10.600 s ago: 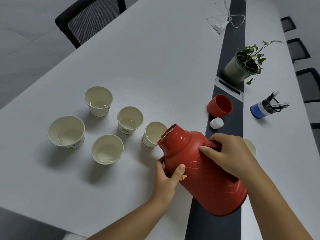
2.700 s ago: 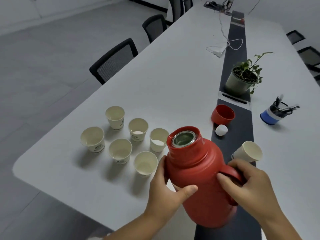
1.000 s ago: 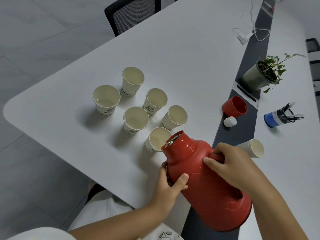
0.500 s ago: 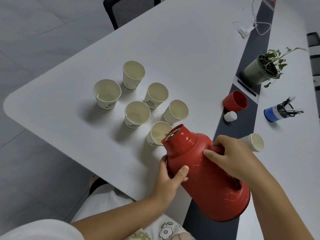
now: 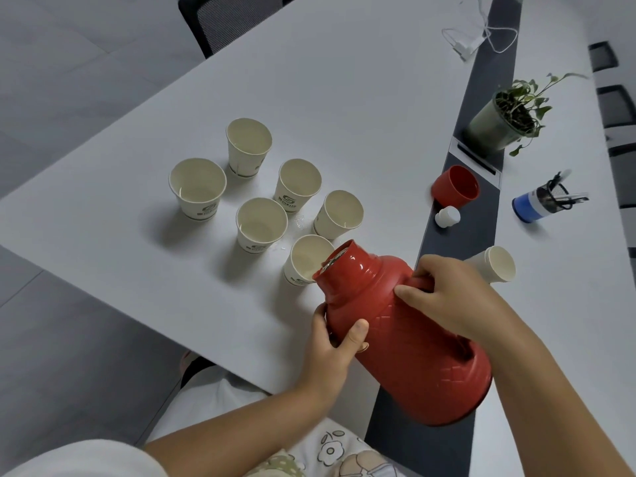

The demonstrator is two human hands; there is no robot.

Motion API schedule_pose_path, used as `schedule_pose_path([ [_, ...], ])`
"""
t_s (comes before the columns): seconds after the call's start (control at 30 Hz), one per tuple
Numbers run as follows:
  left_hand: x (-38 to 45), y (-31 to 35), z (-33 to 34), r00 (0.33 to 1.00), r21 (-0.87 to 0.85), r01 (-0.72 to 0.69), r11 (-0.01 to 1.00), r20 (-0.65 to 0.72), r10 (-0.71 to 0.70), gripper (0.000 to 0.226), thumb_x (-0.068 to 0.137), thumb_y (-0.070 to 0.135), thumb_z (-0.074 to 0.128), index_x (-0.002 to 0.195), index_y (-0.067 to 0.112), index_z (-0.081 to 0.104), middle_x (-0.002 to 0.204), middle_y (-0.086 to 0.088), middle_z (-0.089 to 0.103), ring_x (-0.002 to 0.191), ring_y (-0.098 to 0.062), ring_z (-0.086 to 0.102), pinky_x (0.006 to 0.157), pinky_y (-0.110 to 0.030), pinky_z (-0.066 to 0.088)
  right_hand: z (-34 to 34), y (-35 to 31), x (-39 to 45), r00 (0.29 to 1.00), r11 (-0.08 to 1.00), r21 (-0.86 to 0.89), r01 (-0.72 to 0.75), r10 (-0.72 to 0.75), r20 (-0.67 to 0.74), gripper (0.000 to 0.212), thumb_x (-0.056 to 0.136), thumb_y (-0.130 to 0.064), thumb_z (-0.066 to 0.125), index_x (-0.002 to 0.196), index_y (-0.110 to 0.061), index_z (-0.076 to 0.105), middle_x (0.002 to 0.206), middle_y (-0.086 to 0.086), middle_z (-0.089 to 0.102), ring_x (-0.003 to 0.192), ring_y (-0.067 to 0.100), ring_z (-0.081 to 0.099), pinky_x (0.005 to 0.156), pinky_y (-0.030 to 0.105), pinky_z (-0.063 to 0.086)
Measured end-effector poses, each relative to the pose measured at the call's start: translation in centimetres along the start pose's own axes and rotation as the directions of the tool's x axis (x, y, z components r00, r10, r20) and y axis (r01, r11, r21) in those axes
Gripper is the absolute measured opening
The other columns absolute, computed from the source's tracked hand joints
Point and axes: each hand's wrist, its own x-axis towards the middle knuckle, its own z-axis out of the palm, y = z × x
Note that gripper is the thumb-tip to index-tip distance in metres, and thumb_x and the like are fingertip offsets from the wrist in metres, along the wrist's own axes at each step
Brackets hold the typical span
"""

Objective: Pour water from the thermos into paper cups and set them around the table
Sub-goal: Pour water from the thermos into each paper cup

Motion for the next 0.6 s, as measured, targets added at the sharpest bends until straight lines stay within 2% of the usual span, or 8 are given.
schedule_pose_path([
  [0.1, -0.09, -0.04, 0.02, 1.0, 0.015, -0.006, 1.0, -0.011, 0.007, 0.037, 0.072, 0.027, 0.059, 0.106, 0.024, 0.044, 0.101, 0.0, 0.06, 0.075, 0.008, 0.063, 0.059, -0.007, 0.048, -0.03, -0.06, 0.0, 1.0, 1.0, -0.007, 0.003, -0.003, 0.005, 0.028, 0.082, -0.032, 0.059, 0.062, -0.025, 0.041, 0.064, -0.007, 0.048, 0.06, 0.007, 0.045, 0.05, 0.021, 0.029],
  [0.2, -0.15, -0.11, 0.08, 1.0, 0.016, -0.003, 1.0, -0.013, 0.003, 0.028, 0.08, 0.018, 0.058, 0.104, 0.026, 0.045, 0.101, 0.001, 0.06, 0.075, 0.009, 0.063, 0.059, -0.006, 0.047, -0.01, -0.04, 0.02, 1.0, 1.0, -0.012, 0.006, -0.006, 0.013, 0.028, 0.082, -0.032, 0.058, 0.062, -0.026, 0.04, 0.065, -0.009, 0.048, 0.061, 0.007, 0.046, 0.05, 0.02, 0.03],
  [0.33, -0.32, 0.08, 0.15, 1.0, 0.022, 0.0, 1.0, -0.004, 0.0, 0.033, 0.072, 0.03, 0.059, 0.101, 0.03, 0.045, 0.101, 0.003, 0.059, 0.076, 0.01, 0.063, 0.06, -0.006, 0.047, 0.05, 0.04, -0.01, 1.0, 1.0, -0.011, 0.004, -0.004, 0.014, 0.026, 0.082, -0.033, 0.059, 0.063, -0.027, 0.041, 0.066, -0.01, 0.049, 0.062, 0.006, 0.047, 0.051, 0.019, 0.031],
  [0.47, -0.23, -0.02, 0.14, 1.0, 0.02, 0.008, 1.0, -0.009, -0.007, 0.026, 0.078, 0.022, 0.058, 0.1, 0.03, 0.045, 0.101, 0.003, 0.06, 0.075, 0.01, 0.063, 0.059, -0.006, 0.047, 0.07, 0.08, -0.03, 1.0, 1.0, -0.008, 0.001, -0.001, 0.0, 0.028, 0.081, -0.032, 0.059, 0.062, -0.026, 0.041, 0.064, -0.011, 0.048, 0.06, 0.006, 0.046, 0.05, 0.019, 0.028],
  [0.6, -0.34, 0.07, 0.2, 1.0, 0.017, 0.007, 1.0, -0.002, -0.007, 0.028, 0.075, 0.026, 0.059, 0.1, 0.03, 0.046, 0.102, 0.003, 0.06, 0.077, 0.009, 0.063, 0.06, -0.006, 0.048, 0.03, 0.09, -0.1, 1.0, 1.0, -0.012, -0.003, 0.003, 0.007, 0.027, 0.082, -0.032, 0.059, 0.062, -0.025, 0.041, 0.064, -0.009, 0.048, 0.061, 0.007, 0.046, 0.05, 0.02, 0.03],
])
